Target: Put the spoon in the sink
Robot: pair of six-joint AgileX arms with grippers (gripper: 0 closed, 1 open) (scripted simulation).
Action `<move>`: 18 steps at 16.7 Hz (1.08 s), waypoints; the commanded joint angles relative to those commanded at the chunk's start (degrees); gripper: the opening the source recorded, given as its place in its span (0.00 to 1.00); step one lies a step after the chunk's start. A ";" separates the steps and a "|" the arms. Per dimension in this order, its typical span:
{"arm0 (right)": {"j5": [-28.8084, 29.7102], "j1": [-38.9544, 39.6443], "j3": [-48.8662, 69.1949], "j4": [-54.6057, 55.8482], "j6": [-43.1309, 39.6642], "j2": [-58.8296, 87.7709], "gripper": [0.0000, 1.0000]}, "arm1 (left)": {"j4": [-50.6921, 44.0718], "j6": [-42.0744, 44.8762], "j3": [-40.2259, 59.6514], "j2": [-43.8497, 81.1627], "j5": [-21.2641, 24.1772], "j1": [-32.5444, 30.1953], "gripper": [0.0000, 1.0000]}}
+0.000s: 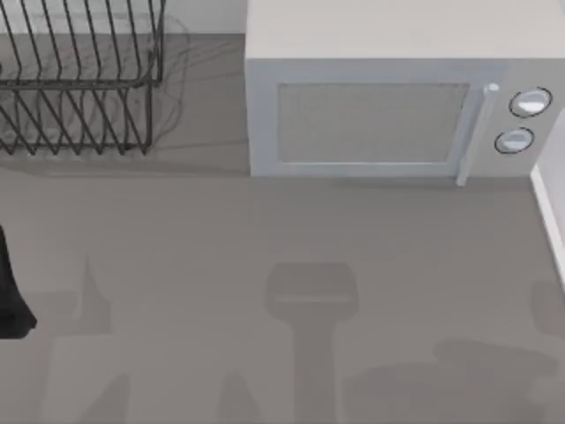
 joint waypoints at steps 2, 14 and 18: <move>0.02 -0.37 3.54 -4.01 0.49 5.25 1.00 | 0.00 0.00 0.00 0.00 0.00 0.00 1.00; 0.05 -0.51 2.35 0.00 1.08 11.87 1.00 | 0.00 0.00 0.00 0.00 0.00 0.00 1.00; 0.04 -0.41 -4.35 13.39 1.22 17.99 1.00 | 0.00 0.00 0.00 0.00 0.00 0.00 1.00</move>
